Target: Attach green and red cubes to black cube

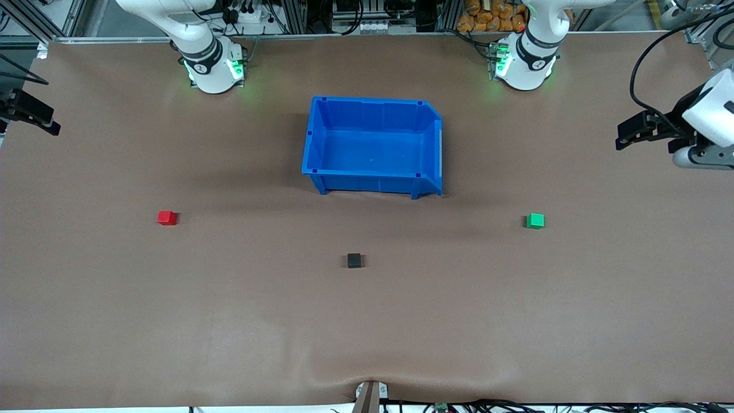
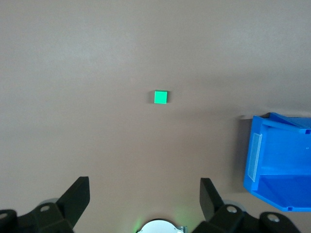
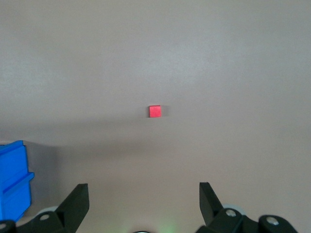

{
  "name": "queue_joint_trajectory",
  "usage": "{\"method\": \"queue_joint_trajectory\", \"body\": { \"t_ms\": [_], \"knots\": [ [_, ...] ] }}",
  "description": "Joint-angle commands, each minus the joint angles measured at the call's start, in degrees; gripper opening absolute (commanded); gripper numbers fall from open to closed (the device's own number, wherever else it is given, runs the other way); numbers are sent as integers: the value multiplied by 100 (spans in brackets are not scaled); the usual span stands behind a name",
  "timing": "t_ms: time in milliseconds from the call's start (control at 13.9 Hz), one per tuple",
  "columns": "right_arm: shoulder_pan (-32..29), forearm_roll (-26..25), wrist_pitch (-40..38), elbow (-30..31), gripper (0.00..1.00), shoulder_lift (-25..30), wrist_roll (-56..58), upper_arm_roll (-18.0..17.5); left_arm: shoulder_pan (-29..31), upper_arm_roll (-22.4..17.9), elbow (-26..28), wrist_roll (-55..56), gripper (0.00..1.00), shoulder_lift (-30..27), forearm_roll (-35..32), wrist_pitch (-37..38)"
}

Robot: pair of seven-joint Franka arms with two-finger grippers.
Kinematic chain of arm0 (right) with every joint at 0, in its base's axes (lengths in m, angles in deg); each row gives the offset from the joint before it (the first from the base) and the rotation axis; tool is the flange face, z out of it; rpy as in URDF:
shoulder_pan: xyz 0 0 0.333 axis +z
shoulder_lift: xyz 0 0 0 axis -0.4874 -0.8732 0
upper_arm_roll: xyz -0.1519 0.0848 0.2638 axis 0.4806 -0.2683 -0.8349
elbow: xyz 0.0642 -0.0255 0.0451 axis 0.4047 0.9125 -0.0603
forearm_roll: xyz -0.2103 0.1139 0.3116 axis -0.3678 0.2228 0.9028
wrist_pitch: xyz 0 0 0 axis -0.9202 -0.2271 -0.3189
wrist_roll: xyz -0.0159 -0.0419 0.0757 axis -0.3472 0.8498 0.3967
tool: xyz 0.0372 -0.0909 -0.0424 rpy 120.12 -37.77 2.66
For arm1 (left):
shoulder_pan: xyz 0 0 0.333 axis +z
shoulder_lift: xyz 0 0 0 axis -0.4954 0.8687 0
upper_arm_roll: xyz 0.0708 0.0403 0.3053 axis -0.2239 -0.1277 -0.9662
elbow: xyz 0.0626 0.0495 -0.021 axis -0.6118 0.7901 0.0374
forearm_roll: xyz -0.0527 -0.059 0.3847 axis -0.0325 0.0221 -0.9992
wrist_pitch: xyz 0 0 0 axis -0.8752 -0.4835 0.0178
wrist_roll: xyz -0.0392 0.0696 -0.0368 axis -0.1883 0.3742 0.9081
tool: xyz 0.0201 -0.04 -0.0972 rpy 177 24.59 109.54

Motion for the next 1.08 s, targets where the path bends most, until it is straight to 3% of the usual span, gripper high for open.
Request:
{"method": "queue_joint_trajectory", "body": {
  "t_ms": [0,215,646,1005],
  "knots": [
    [-62,-26,4,-228,100,-626,54,31,18,-35,-84,-14,100,158,-3,29],
    [-71,-17,21,-729,100,-1304,81,31,18,-35,-84,-5,100,211,-3,-93],
    [-282,123,899,-616,100,-3052,-7,31,10,-35,-75,4,100,343,-91,-278],
    [-511,1010,1505,-292,100,-3775,-24,39,27,-35,-40,4,100,623,-91,-489]
  ]
}}
